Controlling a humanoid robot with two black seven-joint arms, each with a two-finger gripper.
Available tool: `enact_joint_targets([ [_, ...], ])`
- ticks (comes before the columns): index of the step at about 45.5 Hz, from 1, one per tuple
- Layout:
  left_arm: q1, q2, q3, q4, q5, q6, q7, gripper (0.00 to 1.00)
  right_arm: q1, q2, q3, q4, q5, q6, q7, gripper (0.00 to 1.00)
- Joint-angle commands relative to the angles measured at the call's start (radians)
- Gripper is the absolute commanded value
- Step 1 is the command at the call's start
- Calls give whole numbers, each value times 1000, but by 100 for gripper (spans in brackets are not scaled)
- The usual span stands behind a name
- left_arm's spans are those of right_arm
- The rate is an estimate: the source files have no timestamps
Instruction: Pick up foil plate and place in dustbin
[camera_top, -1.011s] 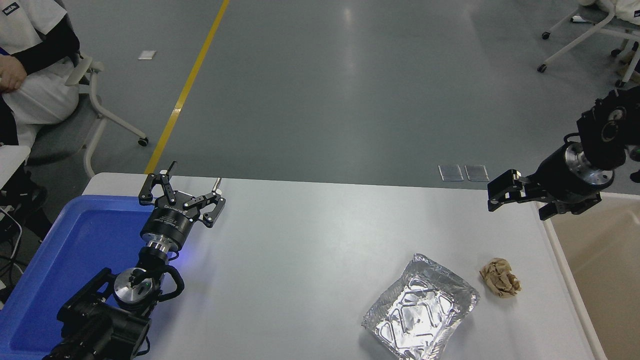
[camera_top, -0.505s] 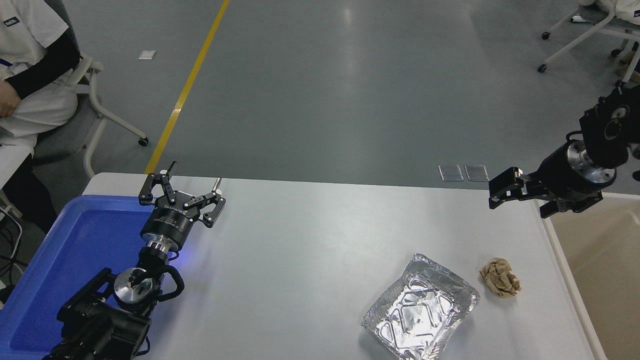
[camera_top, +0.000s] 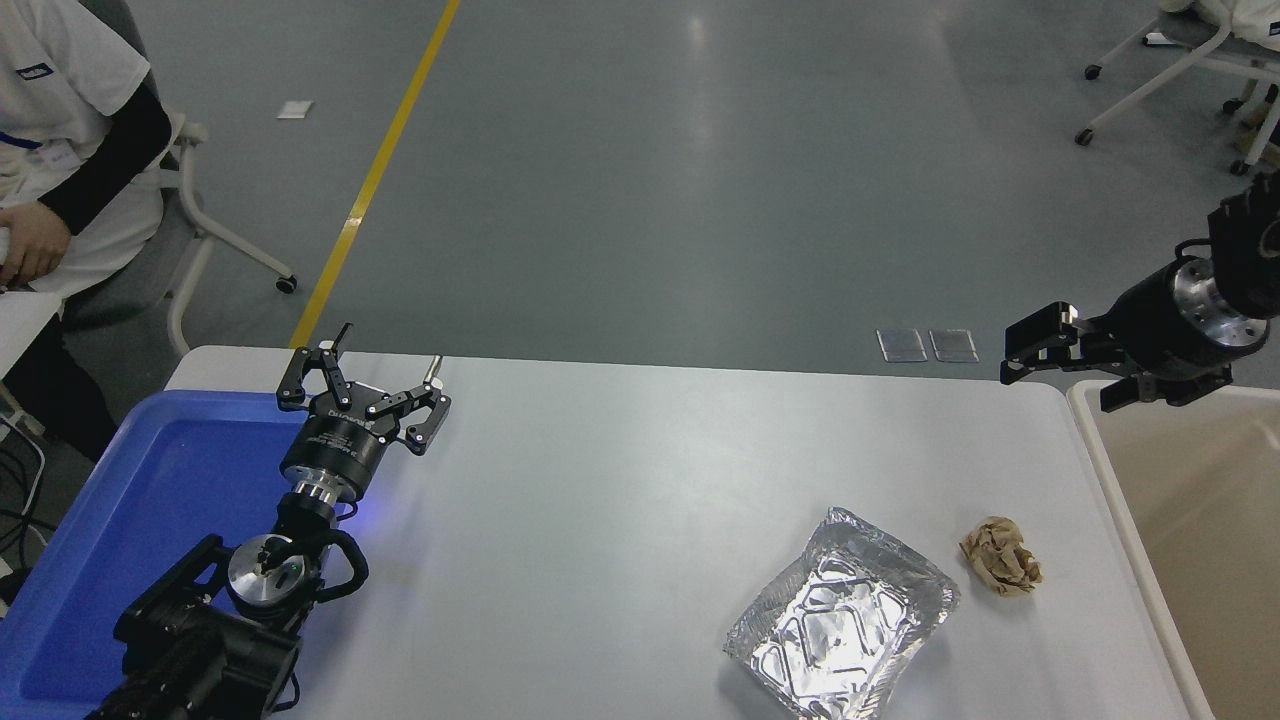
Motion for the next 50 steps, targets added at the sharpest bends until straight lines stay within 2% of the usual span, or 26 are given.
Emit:
enact_joint_targets([
  [1, 0, 0, 0, 0, 0, 0, 0, 99, 0, -20, 14, -15, 1, 0, 0, 100],
  [11, 0, 0, 0, 0, 0, 0, 0, 99, -18, -26, 9, 35, 5, 3, 0, 100],
  [17, 0, 0, 0, 0, 0, 0, 0, 99, -14, -100, 3, 90, -18, -3, 0, 100],
  [23, 0, 0, 0, 0, 0, 0, 0, 99, 44, -213, 3, 265, -168, -9, 0, 100],
  [27, 0, 0, 0, 0, 0, 0, 0, 99, 83, -267, 3, 394, -220, -27, 0, 100],
  [40, 0, 0, 0, 0, 0, 0, 0, 99, -18, -275, 10, 430, -283, -159, 2, 100],
  [50, 0, 0, 1, 0, 0, 0, 0, 99, -245, -260, 79, 416, -282, -379, 11, 100],
])
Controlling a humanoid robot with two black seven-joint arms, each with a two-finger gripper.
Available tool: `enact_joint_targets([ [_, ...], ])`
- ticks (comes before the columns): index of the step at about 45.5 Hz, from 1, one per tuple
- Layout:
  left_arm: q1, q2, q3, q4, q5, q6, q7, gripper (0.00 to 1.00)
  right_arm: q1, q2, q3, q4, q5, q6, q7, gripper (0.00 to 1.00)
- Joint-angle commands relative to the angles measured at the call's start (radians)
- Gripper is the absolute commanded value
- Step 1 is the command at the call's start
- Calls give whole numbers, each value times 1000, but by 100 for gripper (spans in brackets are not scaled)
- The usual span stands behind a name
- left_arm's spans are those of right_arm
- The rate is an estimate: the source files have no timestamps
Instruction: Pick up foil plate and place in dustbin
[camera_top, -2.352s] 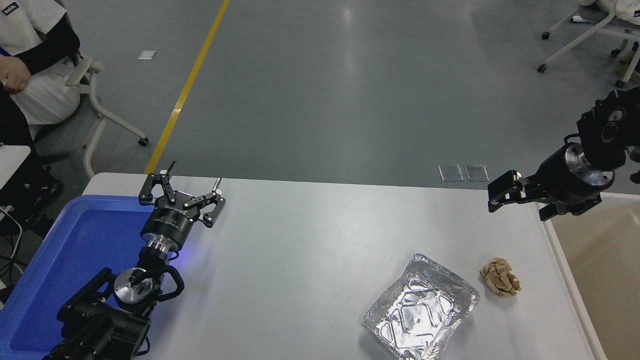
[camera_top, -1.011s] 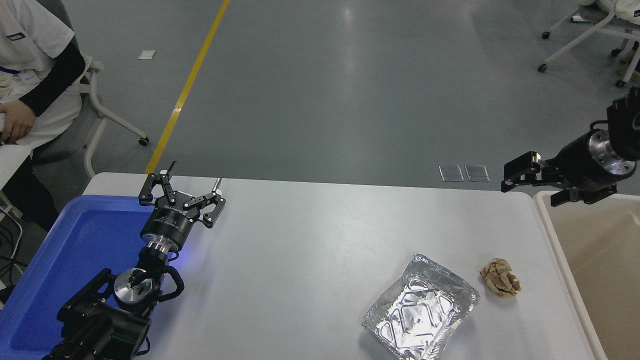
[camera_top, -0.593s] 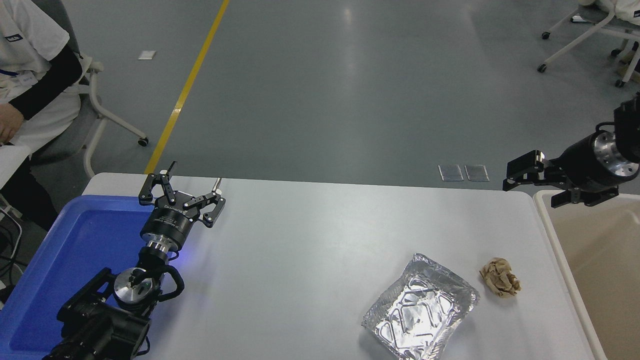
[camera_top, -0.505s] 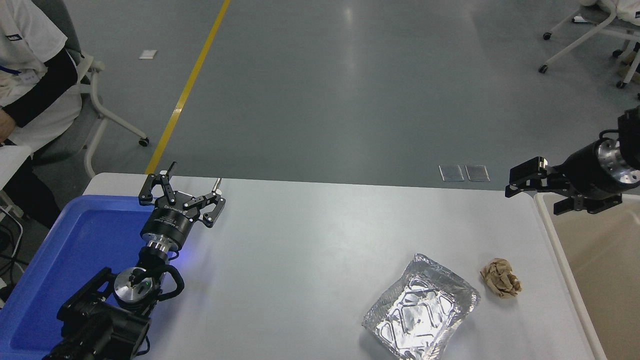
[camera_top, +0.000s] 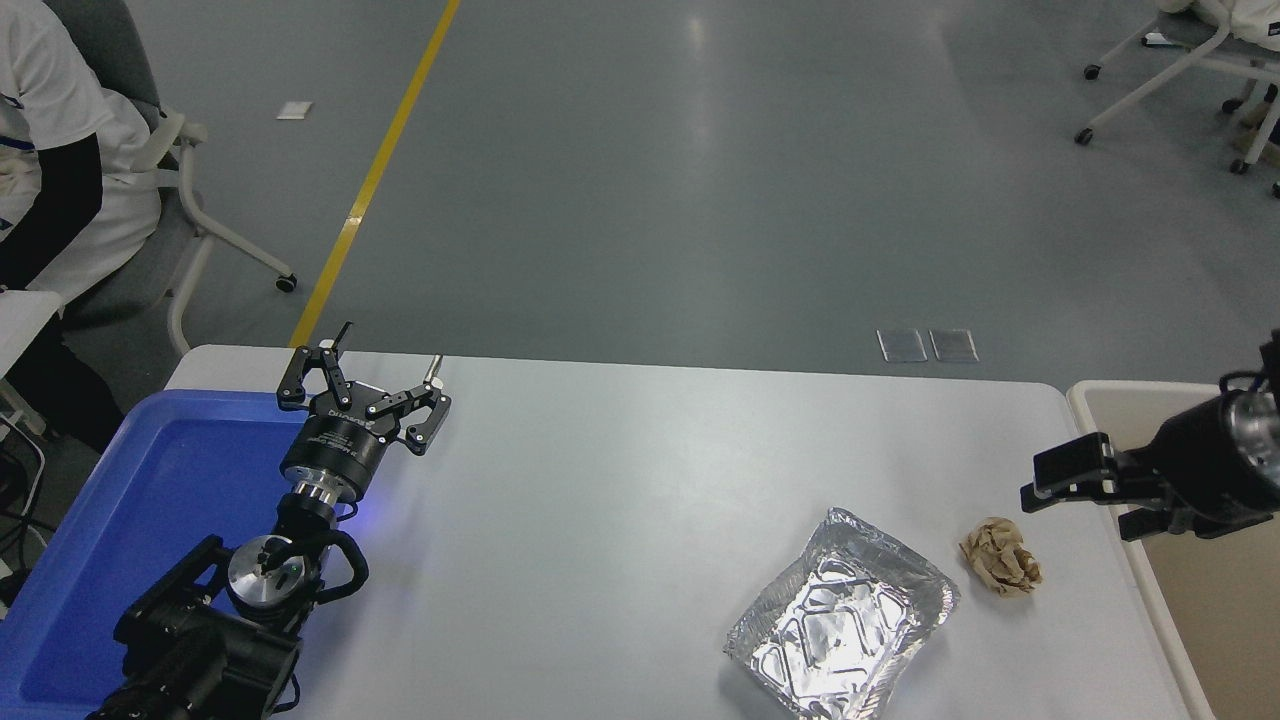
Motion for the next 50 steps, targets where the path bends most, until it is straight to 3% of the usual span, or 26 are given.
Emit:
enact_joint_targets([
  [1, 0, 0, 0, 0, 0, 0, 0, 99, -216, -2, 82, 17, -24, -209, 8, 100],
  [16, 0, 0, 1, 0, 0, 0, 0, 99, -459, 38, 225, 15, 80, -277, 7, 100],
  [50, 0, 0, 0, 0, 0, 0, 0, 99, -687, 296, 325, -44, 81, -587, 19, 100],
])
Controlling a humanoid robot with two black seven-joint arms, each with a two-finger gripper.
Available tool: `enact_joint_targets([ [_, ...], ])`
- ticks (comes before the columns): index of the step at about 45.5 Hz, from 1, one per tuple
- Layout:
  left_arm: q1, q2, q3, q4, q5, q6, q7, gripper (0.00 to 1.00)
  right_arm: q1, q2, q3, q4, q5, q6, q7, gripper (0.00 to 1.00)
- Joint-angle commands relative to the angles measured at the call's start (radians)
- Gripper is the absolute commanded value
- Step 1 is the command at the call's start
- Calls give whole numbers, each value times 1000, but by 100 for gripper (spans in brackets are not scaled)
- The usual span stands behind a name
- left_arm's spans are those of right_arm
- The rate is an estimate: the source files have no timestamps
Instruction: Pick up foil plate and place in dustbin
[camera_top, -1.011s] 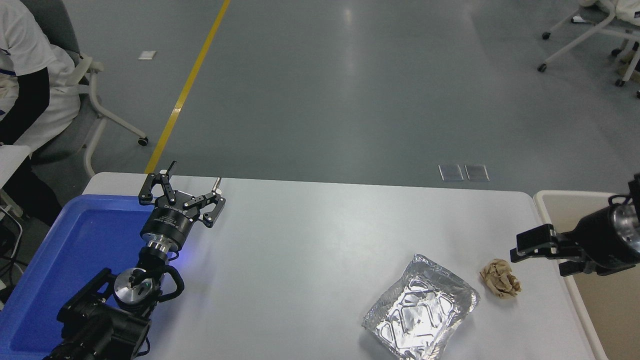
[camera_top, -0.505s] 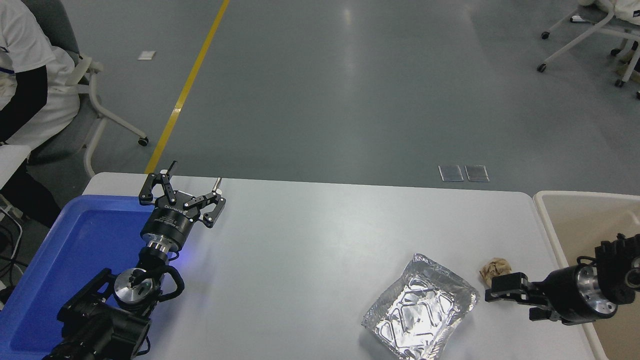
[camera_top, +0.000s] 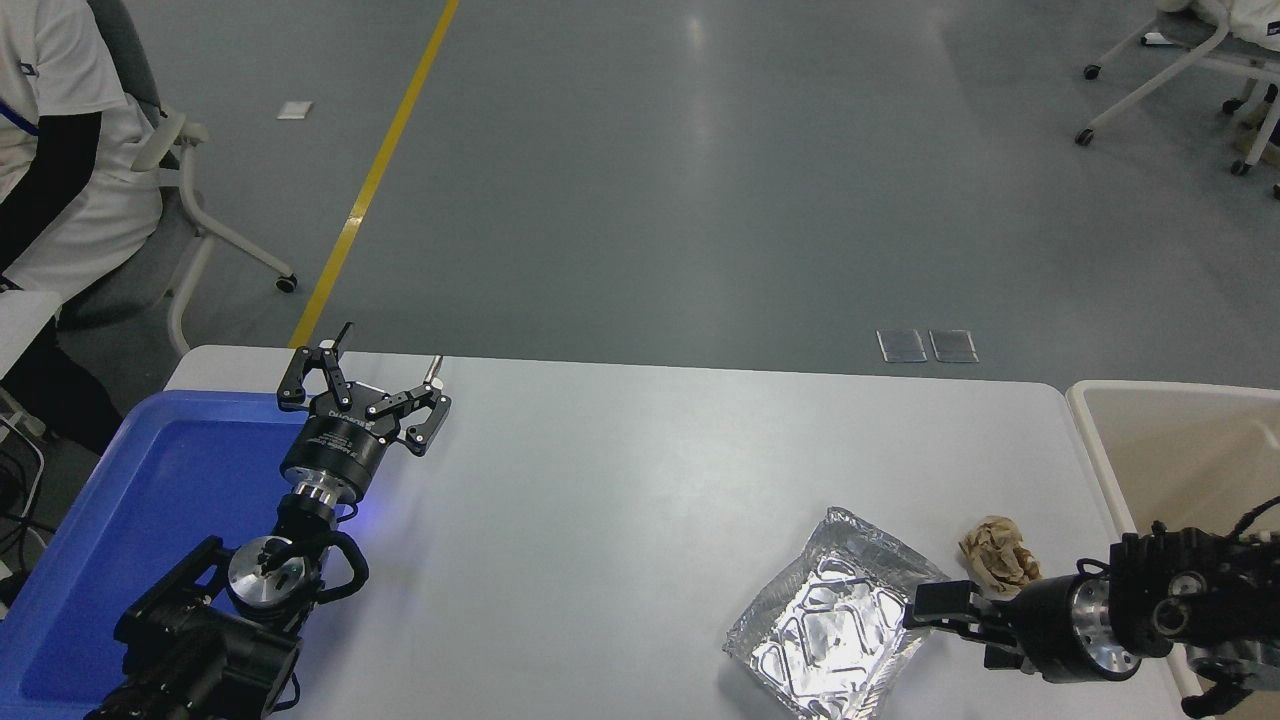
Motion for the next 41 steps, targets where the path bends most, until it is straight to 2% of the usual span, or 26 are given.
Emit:
enact_joint_targets([
  [1, 0, 0, 0, 0, 0, 0, 0, 99, -92, 90, 24, -55, 0, -102, 9, 100],
  [7, 0, 0, 1, 0, 0, 0, 0, 99, -144, 146, 85, -87, -8, -122, 17, 100],
  [23, 0, 0, 0, 0, 0, 0, 0, 99, -206, 189, 91, -161, -10, -153, 17, 97],
  [25, 0, 0, 0, 0, 0, 0, 0, 99, -215, 191, 90, -169, -10, -158, 17, 96],
  [28, 0, 0, 0, 0, 0, 0, 0, 99, -224, 191, 90, -172, -14, -159, 17, 90],
  [32, 0, 0, 0, 0, 0, 0, 0, 99, -224, 191, 82, -173, -100, -177, 15, 75],
  [36, 0, 0, 0, 0, 0, 0, 0, 99, -221, 191, 68, -173, -157, -202, 15, 53],
  [37, 0, 0, 0, 0, 0, 0, 0, 99, -220, 191, 58, -173, -157, -202, 15, 44],
  [40, 0, 0, 0, 0, 0, 0, 0, 99, -212, 191, 16, -173, -154, -202, 15, 4],
  [41, 0, 0, 0, 0, 0, 0, 0, 99, -210, 191, 6, -173, -152, -202, 15, 0],
])
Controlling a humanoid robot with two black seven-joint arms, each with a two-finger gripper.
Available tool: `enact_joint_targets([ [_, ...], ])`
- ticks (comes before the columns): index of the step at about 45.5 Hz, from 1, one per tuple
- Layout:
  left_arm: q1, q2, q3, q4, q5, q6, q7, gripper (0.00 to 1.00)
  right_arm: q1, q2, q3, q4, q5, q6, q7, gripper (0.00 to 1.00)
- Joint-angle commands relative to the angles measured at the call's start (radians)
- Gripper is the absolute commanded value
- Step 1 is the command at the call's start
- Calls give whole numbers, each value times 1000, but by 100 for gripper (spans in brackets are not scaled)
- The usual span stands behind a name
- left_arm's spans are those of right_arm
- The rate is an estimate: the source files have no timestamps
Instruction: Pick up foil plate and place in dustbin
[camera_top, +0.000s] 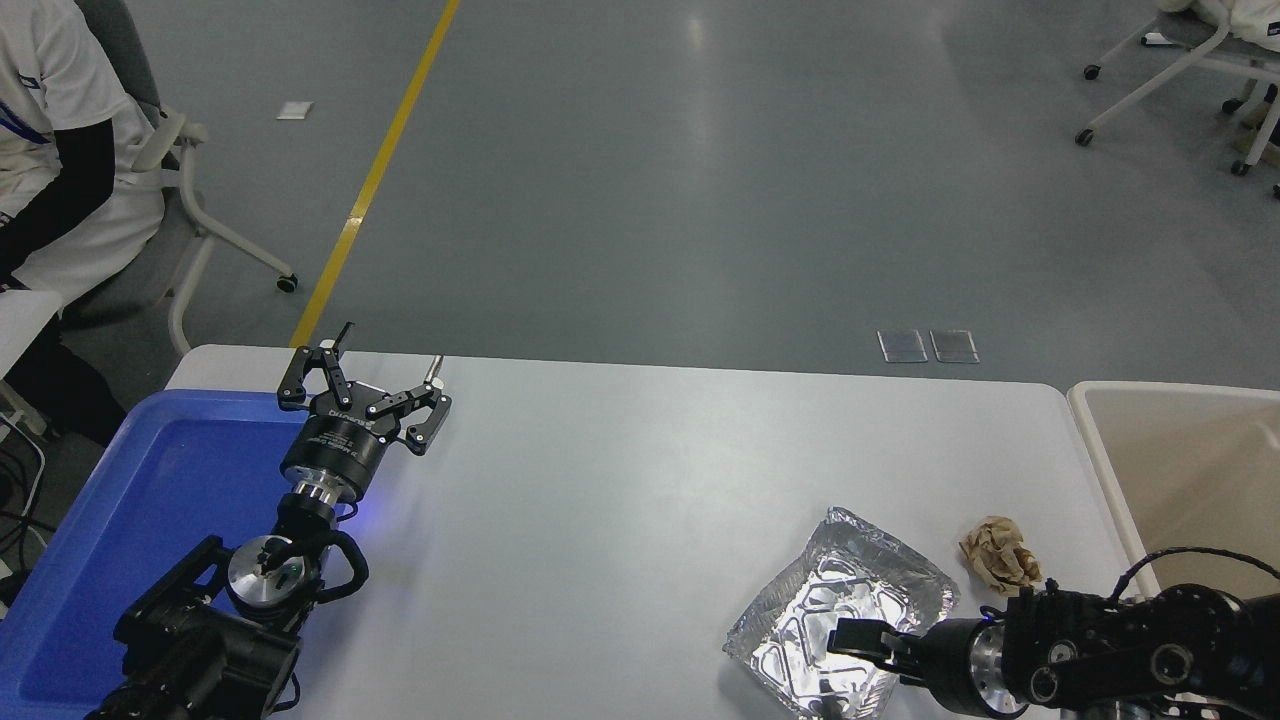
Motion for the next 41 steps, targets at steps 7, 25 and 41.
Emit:
enact_joint_targets([
  [7, 0, 0, 0, 0, 0, 0, 0, 99, 7, 5, -82, -11, -60, -26, 1, 0],
  [25, 0, 0, 0, 0, 0, 0, 0, 99, 56, -8, -117, -6, -71, -29, 33, 0],
  [41, 0, 0, 0, 0, 0, 0, 0, 99, 490, -62, -418, 121, -59, 43, 82, 0],
])
